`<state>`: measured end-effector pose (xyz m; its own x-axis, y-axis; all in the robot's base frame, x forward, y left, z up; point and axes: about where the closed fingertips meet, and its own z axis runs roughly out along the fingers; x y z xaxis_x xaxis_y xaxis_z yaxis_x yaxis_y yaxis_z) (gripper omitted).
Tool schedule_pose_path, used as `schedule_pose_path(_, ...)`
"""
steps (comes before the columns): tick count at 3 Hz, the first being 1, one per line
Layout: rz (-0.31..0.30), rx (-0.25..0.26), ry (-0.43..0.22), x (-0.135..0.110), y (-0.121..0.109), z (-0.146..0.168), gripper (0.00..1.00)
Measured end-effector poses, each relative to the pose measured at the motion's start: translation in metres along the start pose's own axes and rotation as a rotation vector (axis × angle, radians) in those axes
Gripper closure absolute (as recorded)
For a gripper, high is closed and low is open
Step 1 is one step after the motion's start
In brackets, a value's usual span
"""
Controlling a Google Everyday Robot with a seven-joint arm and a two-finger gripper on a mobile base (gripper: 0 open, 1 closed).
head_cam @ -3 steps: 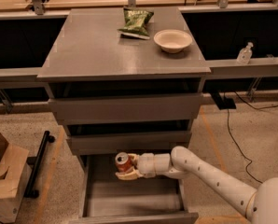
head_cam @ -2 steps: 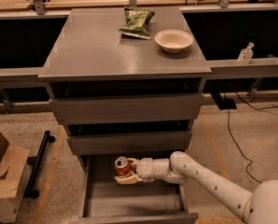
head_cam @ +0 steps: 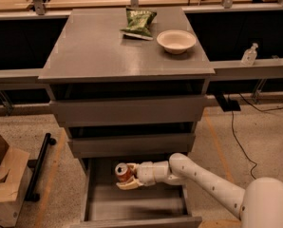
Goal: Place coke can into bottom drawer
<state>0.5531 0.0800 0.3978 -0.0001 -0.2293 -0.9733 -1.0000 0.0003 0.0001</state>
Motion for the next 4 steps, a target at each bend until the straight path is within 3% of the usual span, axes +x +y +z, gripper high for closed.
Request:
schedule_pose_path(1, 0.016, -0.005, 0.026, 0.043, -0.001, 0.007, 1.0)
schedule_pose_path(3, 0.01, -0.028, 0.069, 0.046, 0.002, 0.008, 1.0)
schedule_pose_path(4, -0.014, -0.039, 0.006, 0.059, 0.002, 0.017, 1.0)
